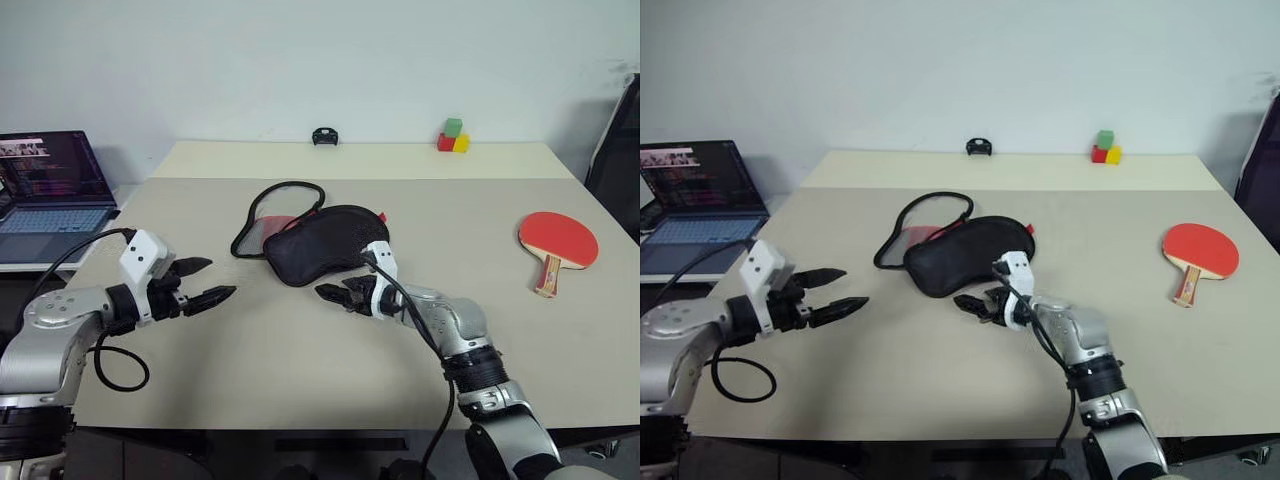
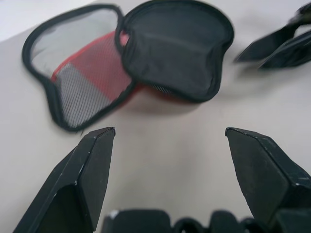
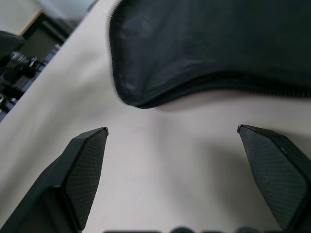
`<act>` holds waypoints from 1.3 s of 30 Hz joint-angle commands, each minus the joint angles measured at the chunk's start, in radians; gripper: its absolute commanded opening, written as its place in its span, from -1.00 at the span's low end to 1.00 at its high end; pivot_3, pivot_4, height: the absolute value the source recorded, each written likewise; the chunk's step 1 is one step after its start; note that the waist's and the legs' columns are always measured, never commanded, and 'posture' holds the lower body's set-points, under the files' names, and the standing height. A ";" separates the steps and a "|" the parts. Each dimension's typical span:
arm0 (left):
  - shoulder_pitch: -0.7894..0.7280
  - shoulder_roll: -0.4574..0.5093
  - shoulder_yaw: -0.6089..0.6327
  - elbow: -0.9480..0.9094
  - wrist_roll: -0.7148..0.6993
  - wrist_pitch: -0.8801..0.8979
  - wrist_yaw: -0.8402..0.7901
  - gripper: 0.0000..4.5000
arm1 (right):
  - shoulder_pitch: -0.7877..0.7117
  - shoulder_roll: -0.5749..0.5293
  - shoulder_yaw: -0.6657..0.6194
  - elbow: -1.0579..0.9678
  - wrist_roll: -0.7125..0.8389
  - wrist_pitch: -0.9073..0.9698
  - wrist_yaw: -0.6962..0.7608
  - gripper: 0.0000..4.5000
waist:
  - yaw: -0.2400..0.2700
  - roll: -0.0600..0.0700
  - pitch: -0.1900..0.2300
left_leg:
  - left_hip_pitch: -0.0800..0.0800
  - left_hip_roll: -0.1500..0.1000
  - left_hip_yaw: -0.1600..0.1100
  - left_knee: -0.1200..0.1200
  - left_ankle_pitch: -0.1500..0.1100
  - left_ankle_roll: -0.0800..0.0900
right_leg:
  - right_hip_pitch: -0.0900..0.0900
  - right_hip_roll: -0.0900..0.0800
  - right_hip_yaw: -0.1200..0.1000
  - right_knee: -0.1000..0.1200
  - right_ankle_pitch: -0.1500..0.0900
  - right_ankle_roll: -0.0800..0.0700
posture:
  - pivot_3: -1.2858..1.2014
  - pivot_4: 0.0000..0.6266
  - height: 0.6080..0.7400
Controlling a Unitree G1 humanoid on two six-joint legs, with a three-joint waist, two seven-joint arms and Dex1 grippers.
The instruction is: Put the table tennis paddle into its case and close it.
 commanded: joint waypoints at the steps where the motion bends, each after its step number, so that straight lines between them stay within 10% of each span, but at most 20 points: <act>1: -0.017 0.023 0.006 0.005 0.001 -0.014 -0.009 0.77 | -0.031 0.009 -0.028 0.012 -0.013 -0.026 -0.017 0.99 | -0.001 0.000 0.000 | 0.000 0.000 0.000 0.000 0.000 0.000 | 0.000 0.000 0.000 0.000 0.000 0.000 | 0.03 -0.52 1.00; 30: -0.113 0.010 -0.045 0.095 0.016 -0.071 -0.051 0.77 | -0.297 0.297 -0.159 0.522 -0.011 -0.372 -0.144 0.99 | -0.021 -0.001 -0.001 | 0.003 0.000 -0.001 -0.001 0.002 -0.003 | -0.001 0.000 0.000 0.008 0.000 0.000 | 0.03 -0.52 1.00; 39: -0.112 0.013 -0.045 0.099 0.022 -0.077 -0.049 0.77 | -0.289 0.305 -0.155 0.542 0.007 -0.368 -0.157 -0.37 | -0.025 -0.001 -0.001 | 0.002 0.000 0.000 -0.002 0.002 -0.004 | -0.002 0.000 0.001 0.008 0.000 0.000 | 0.03 -0.52 1.00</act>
